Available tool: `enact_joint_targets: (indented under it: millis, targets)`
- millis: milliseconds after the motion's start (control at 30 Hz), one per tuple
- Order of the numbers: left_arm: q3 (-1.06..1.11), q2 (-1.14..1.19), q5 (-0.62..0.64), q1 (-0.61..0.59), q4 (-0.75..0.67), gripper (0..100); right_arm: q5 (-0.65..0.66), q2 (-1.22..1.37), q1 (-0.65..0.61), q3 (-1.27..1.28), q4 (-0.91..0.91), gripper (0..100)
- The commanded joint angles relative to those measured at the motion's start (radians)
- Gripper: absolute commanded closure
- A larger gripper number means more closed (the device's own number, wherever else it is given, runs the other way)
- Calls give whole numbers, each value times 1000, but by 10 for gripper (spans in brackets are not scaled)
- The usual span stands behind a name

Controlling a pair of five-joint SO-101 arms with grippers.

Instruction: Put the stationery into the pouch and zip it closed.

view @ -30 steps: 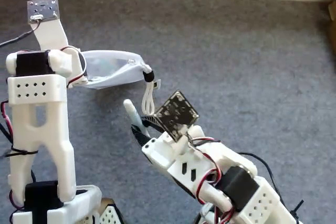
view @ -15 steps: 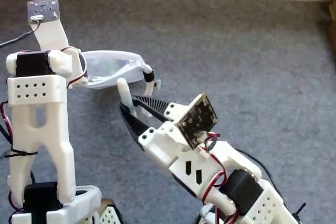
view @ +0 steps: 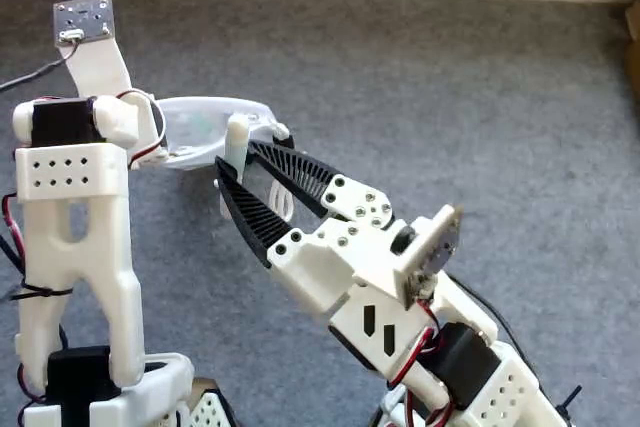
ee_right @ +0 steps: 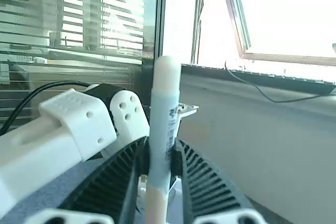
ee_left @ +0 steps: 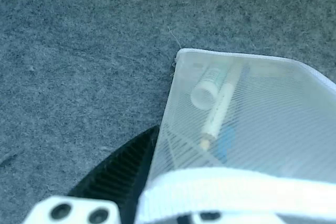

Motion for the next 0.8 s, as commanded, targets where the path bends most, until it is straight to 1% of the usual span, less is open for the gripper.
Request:
enact_joint_targets:
  millis: [0, 233, 367, 600, 767]
  targets:
    - [25, 10, -2, 10, -14, 994, 77, -21, -7, -13, -90, 993]
    - [25, 10, -2, -16, -15, 994, 91, -18, -7, -13, -220, 993]
    - [25, 10, -2, -16, -15, 994, 92, 58, -5, -13, -300, 993]
    - [25, 10, -2, -16, -15, 994, 92, 291, 107, -15, -527, 993]
    - [24, 10, -2, -18, -15, 994, 89, 386, 131, -12, -545, 993]
